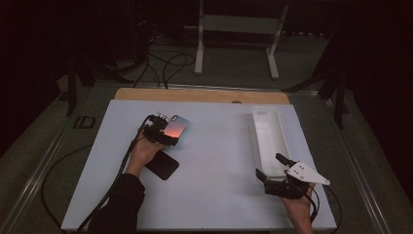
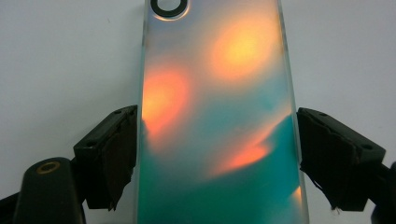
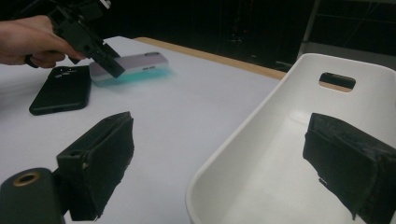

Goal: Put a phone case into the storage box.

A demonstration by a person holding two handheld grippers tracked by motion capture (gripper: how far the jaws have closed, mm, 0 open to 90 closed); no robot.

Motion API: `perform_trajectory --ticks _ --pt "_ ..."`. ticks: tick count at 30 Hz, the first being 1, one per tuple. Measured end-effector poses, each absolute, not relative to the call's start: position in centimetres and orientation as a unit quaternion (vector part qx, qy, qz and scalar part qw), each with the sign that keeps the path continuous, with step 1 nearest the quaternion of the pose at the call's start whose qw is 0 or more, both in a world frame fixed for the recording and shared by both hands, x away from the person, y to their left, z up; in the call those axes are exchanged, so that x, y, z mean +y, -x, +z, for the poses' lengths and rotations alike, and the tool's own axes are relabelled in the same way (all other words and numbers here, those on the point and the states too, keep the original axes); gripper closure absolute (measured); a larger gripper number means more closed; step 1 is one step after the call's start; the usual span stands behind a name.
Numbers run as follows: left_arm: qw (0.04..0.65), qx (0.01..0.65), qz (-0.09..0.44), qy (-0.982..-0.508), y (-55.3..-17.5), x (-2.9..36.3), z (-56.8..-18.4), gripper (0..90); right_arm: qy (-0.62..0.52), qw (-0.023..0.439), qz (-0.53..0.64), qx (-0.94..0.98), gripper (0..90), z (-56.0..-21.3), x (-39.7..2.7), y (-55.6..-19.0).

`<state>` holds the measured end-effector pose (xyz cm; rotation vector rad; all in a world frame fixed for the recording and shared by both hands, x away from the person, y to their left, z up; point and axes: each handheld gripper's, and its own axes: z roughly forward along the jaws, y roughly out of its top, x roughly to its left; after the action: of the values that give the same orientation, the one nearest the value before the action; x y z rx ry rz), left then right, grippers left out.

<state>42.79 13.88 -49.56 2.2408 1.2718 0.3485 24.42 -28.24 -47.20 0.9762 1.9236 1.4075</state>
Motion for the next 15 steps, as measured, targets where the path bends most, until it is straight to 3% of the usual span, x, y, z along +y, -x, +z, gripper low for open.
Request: perform_trajectory --ticks 15 --pt "0.329 0.431 0.177 -0.821 -38.5 14.4 -46.5 16.9 -0.368 0.267 0.518 0.725 8.8 -46.3 -27.7 -24.7"
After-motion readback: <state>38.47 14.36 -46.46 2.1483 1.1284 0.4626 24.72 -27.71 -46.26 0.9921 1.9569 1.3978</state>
